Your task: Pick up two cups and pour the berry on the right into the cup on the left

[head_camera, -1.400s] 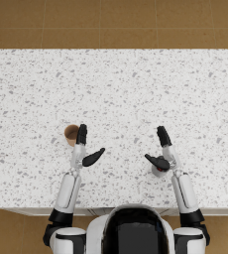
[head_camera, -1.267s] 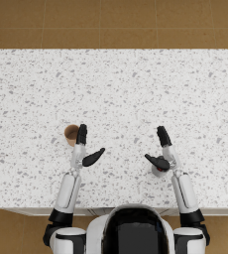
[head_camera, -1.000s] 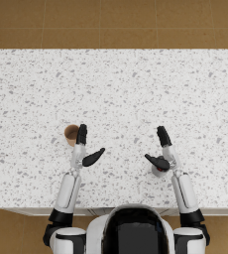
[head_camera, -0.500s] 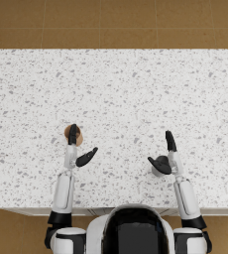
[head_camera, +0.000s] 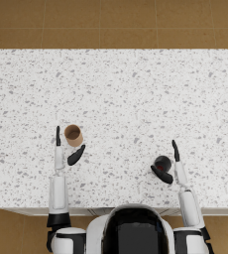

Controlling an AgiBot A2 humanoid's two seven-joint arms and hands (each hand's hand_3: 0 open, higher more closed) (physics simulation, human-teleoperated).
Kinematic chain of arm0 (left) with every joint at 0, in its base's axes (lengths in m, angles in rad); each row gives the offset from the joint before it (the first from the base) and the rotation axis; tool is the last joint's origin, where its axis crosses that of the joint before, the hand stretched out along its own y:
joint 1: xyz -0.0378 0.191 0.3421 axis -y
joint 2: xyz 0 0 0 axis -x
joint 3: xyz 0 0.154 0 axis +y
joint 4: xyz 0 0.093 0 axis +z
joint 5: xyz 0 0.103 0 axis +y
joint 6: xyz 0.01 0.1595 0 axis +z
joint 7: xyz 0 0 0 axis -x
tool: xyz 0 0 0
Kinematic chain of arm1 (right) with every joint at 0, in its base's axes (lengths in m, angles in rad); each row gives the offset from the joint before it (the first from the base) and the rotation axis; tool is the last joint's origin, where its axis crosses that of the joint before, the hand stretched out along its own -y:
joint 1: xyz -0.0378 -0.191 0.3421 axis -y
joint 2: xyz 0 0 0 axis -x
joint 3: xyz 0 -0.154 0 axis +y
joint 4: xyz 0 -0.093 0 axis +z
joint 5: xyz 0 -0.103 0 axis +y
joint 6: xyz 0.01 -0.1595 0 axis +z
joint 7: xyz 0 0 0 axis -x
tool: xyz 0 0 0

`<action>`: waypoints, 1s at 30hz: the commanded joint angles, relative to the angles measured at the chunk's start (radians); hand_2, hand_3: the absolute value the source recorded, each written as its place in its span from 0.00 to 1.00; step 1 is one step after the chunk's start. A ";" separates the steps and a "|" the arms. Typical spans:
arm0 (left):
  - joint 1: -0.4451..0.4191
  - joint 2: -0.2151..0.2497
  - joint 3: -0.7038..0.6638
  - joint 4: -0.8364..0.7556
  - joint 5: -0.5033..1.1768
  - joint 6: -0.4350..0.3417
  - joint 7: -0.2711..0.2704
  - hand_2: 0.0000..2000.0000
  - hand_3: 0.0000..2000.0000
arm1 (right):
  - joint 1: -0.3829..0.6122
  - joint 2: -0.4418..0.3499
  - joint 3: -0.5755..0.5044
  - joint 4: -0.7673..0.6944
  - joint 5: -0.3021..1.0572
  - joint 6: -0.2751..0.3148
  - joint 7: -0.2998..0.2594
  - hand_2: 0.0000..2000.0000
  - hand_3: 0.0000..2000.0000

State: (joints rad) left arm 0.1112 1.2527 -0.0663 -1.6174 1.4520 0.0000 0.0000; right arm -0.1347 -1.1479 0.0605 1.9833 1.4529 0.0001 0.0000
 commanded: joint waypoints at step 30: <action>0.243 0.083 0.052 0.508 0.004 0.002 0.000 0.00 0.00 | -0.010 -0.048 0.090 -0.294 0.004 -0.009 0.002 0.00 0.00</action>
State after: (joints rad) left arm 0.3098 1.3329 -0.0090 -1.1506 1.4558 0.0017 -0.0001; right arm -0.1512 -1.1934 0.1385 1.7090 1.4571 -0.0059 0.0022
